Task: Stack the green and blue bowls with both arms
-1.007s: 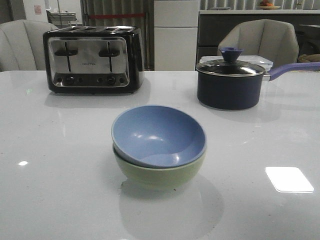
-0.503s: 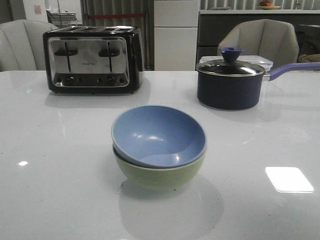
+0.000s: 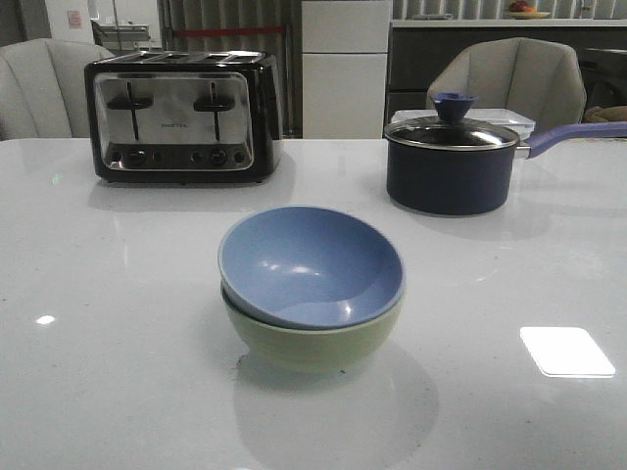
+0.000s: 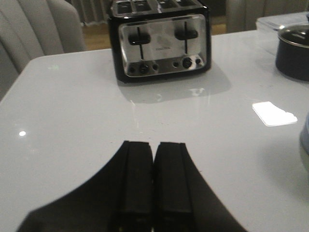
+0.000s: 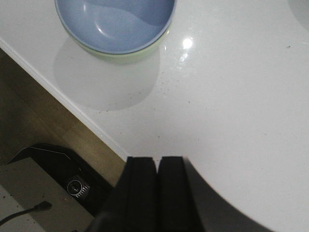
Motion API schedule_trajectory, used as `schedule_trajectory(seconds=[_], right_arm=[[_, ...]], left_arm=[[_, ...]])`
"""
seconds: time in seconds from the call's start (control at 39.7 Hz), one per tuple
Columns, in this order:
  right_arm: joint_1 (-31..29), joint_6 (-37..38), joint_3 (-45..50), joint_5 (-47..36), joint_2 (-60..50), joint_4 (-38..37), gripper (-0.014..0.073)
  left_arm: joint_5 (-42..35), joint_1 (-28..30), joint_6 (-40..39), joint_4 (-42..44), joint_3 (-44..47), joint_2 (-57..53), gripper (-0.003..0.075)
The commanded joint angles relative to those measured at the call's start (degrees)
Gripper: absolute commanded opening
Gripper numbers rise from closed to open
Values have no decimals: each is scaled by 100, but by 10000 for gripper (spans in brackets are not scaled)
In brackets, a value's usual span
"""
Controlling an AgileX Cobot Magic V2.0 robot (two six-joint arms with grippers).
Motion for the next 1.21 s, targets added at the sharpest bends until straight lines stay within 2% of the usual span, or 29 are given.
schedule_trajectory(seconds=[0.0,0.13,0.38,1.18], right_arm=[[-52,1,-176,-282,-44,60,53],[-52,1,-176,-282,-44,60,53],[-52,1,-176,-282,-44,60,53],[-52,1,-176,-261,-44,60,53]], left_arm=[[-951,264,-27,-83,388,-459,97],[-1370,509,-27,-196,945,-1016,97],[-2245,579,-27,-296,1486,-1411,97],[-2119,555,-27,-296,1475,-1390,97]])
